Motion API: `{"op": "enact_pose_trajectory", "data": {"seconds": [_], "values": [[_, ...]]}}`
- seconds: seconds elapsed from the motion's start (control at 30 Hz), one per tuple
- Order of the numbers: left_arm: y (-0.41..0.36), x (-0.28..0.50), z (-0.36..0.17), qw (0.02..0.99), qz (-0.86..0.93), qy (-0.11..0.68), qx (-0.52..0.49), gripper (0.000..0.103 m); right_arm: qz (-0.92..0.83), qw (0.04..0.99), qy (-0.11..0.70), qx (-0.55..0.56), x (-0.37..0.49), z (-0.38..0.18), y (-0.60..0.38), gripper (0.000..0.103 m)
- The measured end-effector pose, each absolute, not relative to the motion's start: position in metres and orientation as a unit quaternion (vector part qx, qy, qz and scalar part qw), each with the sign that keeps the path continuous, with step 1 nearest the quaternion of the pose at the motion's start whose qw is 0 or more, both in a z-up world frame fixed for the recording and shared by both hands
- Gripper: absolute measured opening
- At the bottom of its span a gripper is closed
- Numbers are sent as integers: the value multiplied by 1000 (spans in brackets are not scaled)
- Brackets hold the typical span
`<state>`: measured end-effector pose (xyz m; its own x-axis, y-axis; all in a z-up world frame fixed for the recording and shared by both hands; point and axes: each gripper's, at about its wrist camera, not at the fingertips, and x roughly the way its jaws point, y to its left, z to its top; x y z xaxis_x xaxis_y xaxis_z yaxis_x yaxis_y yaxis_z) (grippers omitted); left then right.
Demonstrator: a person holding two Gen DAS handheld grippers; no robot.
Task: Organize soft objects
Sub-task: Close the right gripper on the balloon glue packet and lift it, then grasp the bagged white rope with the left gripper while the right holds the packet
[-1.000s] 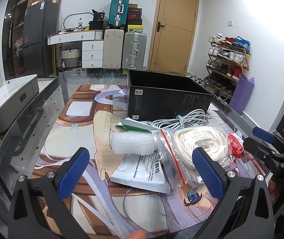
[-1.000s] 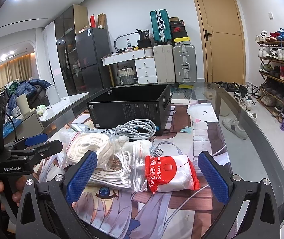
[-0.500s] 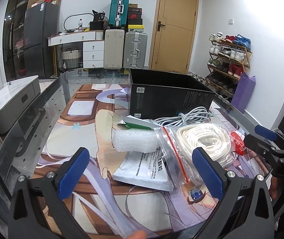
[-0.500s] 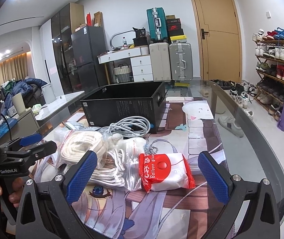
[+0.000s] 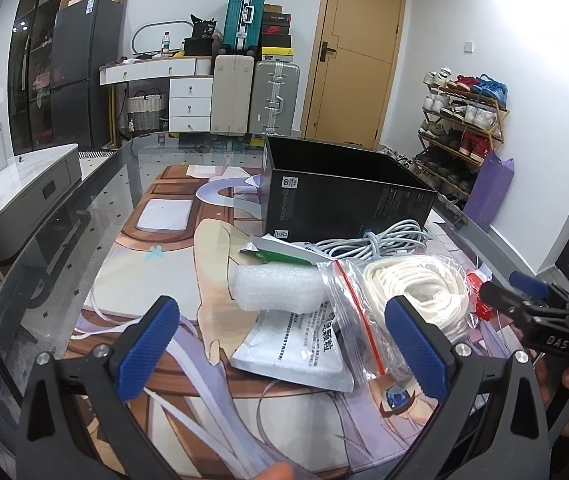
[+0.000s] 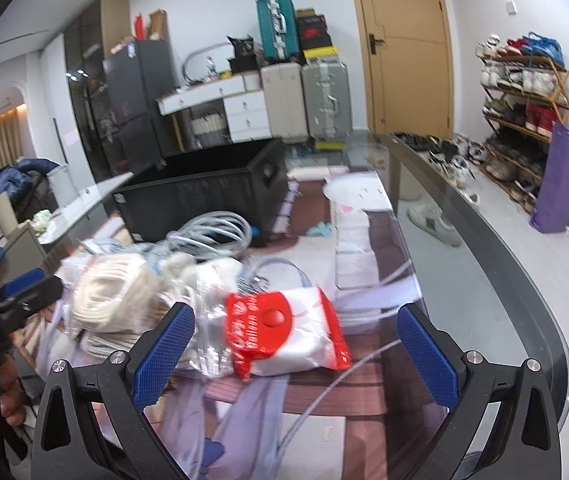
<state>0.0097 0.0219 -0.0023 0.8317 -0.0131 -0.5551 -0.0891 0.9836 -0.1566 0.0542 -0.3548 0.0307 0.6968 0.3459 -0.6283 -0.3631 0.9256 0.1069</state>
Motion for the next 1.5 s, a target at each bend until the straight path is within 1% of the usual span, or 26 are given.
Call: {"op": "enact_pose_trajectory", "data": {"seconds": [0.2,0.37,0.43,0.53,0.6,0.73,0.8,1.0,1.23,1.5], "values": [[21,11,-2,953,22,291,-86,103,176,914,366,0,67,19,-355,103],[21,12,-1,952,18,293,-87,103,180,913,366,-4,68,17,-351,103],[22,12,-1,952,16,294,-87,103,185,912,366,-10,67,16,-348,101],[23,13,-1,950,14,298,-89,103,195,911,363,-16,64,16,-346,92],[23,13,-1,950,11,300,-92,103,202,911,360,-18,62,16,-342,83],[24,13,0,949,9,300,-93,103,216,908,358,-12,59,18,-344,75],[23,13,1,949,6,300,-93,103,223,907,358,-10,57,19,-345,67],[14,12,4,950,-2,303,-81,103,233,908,349,-3,51,23,-347,55],[-5,14,12,950,-22,304,-69,103,236,919,314,16,44,39,-355,55],[-37,25,14,947,-51,314,-45,103,236,924,299,32,43,46,-363,55]]}}
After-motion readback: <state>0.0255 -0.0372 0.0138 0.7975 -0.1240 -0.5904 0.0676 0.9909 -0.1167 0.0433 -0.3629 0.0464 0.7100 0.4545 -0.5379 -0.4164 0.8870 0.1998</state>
